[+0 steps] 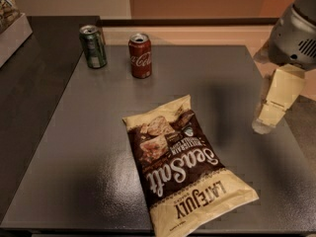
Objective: Pick brown chip bag
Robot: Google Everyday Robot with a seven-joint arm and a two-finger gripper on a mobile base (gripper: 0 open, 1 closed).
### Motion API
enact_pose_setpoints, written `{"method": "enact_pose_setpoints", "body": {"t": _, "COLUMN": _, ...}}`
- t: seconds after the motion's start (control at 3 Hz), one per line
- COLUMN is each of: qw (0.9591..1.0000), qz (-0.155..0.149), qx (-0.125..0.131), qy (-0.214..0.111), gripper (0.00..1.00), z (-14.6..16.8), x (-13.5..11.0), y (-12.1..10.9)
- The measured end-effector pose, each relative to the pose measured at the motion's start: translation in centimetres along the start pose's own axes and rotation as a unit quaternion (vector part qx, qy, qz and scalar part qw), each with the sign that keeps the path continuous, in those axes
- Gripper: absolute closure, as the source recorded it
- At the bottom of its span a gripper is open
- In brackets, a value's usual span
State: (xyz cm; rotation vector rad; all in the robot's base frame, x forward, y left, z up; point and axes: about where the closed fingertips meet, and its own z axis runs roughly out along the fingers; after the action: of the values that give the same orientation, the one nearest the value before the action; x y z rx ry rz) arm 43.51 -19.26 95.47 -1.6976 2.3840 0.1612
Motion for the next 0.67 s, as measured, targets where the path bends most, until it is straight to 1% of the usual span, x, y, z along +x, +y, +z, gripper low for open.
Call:
{"method": "enact_pose_setpoints", "body": {"t": 0.33, "qw": 0.9986, "qz": 0.042, "qx": -0.032, "qy": -0.009, "gripper": 0.0, "z": 1.5, "x": -1.1, "y": 1.3}}
{"method": "enact_pose_setpoints", "body": {"t": 0.67, "qw": 0.9938, "qz": 0.101, "qx": -0.045, "qy": -0.008, "gripper": 0.0, "z": 3.0, "x": -1.5, "y": 2.9}}
